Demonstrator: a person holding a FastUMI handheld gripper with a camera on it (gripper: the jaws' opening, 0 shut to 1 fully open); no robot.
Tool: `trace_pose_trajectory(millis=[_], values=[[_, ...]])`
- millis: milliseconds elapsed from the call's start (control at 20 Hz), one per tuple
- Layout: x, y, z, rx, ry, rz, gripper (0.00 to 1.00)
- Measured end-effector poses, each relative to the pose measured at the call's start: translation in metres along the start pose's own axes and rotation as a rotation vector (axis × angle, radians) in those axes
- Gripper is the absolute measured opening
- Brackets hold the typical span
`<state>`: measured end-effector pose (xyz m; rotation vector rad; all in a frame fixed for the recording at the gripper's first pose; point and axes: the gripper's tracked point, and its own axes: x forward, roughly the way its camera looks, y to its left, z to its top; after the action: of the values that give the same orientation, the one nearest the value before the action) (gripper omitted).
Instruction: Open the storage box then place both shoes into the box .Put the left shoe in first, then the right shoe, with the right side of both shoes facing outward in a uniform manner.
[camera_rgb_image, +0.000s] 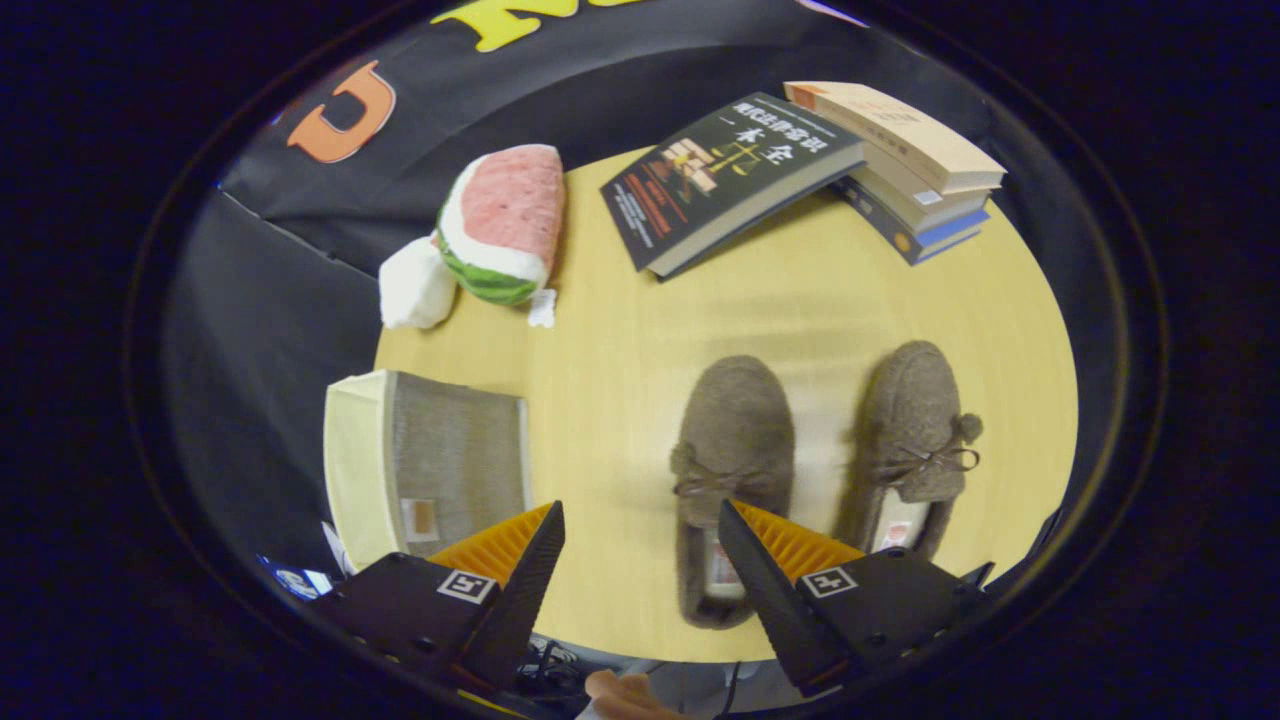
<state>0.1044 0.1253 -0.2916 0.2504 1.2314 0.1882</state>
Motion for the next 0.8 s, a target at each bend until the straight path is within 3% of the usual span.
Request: trace_pose_trajectory(millis=[300,500,650,800], values=[[0.038,-0.056,-0.024,-0.002,0.065,-0.079,0.94],[0.056,-0.077,-0.038,-0.086,0.089,-0.162,0.84],[0.060,-0.079,-0.040,-0.137,0.055,-0.174,0.56],[0.068,-0.071,-0.047,-0.070,0.070,-0.123,0.29]])
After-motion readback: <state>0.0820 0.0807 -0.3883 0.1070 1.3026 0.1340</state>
